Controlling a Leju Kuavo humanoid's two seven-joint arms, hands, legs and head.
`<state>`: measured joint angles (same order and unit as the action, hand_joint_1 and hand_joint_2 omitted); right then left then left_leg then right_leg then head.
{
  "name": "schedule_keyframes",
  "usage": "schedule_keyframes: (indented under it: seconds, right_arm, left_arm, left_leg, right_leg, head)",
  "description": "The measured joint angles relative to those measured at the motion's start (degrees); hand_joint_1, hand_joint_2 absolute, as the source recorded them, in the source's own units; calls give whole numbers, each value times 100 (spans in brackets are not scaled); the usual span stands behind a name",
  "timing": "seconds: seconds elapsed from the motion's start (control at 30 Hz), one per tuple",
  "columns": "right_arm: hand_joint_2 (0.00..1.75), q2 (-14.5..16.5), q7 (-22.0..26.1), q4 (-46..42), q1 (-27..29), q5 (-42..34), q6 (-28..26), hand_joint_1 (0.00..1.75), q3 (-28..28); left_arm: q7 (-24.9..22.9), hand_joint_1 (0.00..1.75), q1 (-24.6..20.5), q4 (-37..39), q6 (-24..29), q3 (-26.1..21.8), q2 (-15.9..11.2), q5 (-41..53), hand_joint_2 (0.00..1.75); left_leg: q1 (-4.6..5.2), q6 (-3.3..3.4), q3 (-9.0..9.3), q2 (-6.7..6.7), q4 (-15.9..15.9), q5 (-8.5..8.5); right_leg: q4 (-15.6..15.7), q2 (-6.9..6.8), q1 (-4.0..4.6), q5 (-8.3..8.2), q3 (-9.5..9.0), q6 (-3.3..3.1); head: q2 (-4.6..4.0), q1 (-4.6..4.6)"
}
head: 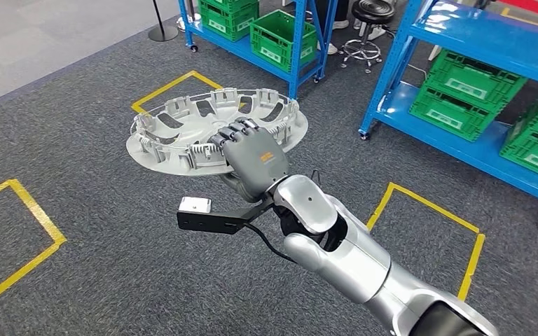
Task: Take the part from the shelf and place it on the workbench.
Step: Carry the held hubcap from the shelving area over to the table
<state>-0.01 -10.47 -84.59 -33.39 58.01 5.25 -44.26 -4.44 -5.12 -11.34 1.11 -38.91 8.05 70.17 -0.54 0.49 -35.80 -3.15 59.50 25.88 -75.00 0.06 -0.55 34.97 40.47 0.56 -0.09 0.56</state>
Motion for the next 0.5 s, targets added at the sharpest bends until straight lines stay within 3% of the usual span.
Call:
schedule_keyframes:
  seconds: [0.03, 0.1, 0.17, 0.23, 0.27, 0.33, 0.4, 0.47, 0.5]
  right_arm:
    - [175, -3, 3, 4, 3, -1, 0, 175, 0]
    - [175, -8, 24, 7, 5, -16, 1, 175, -1]
    - [175, -3, 60, 8, -6, -35, 5, 175, -9]
    - [175, 45, 85, 14, -38, -43, 21, 175, -28]
    - [175, 93, 86, 19, -59, -46, 37, 175, -42]
    - [175, 210, 82, 30, -103, -56, 71, 175, -72]
    - [175, 285, 70, 40, -133, -55, 88, 175, -98]
    - [175, 311, 38, 45, -139, -41, 91, 175, -117]
    - [175, 318, 10, 45, -134, -27, 92, 175, -125]
  left_arm:
    - [1, 0, 5, 0, 0, 0, -1, -9, 175]
    - [10, 0, 7, 0, 4, -1, 3, -48, 175]
    - [45, 0, 12, 1, 29, -5, 8, -111, 175]
    - [99, 0, 50, 3, 80, -25, 4, -186, 175]
    - [125, 0, 78, 5, 110, -46, -4, -221, 175]
    - [154, 0, 106, 10, 156, -91, -17, -269, 175]
    - [160, 0, 102, 13, 181, -115, -17, -288, 175]
    - [148, 0, 105, 17, 190, -121, -14, -287, 175]
    - [135, 0, 114, 19, 191, -121, -13, -283, 175]
  left_leg:
    - [3, -5, -1, -84, 9, -4]
    - [5, -32, -16, -237, 33, -13]
    - [0, -96, -56, -363, 36, -35]
    - [-13, -184, -94, -475, 0, -70]
    - [-13, -218, -112, -454, 6, -69]
    - [4, -275, -246, -189, 245, 89]
    - [3, -327, -560, 145, 905, 450]
    - [-23, -375, -817, 253, 1475, 660]
    - [-38, -393, -802, 277, 1489, 619]
  right_leg:
    - [276, 40, 5, -190, -121, -28]
    - [1048, 266, 5, -524, -477, -79]
    - [1447, 414, 13, -617, -652, -91]
    - [1486, 329, 22, -630, -669, -120]
    - [1515, 266, 15, -651, -688, -155]
    - [1584, 120, -10, -690, -730, -237]
    - [1604, -51, 5, -693, -741, -281]
    - [1602, -236, 17, -682, -741, -288]
    - [1599, -319, 18, -676, -741, -284]
  head:
    - [0, -1]
    - [0, -2]
    - [0, -8]
    - [0, -14]
    - [0, -13]
    - [0, 20]
    - [0, 50]
    - [0, 49]
    - [0, 49]
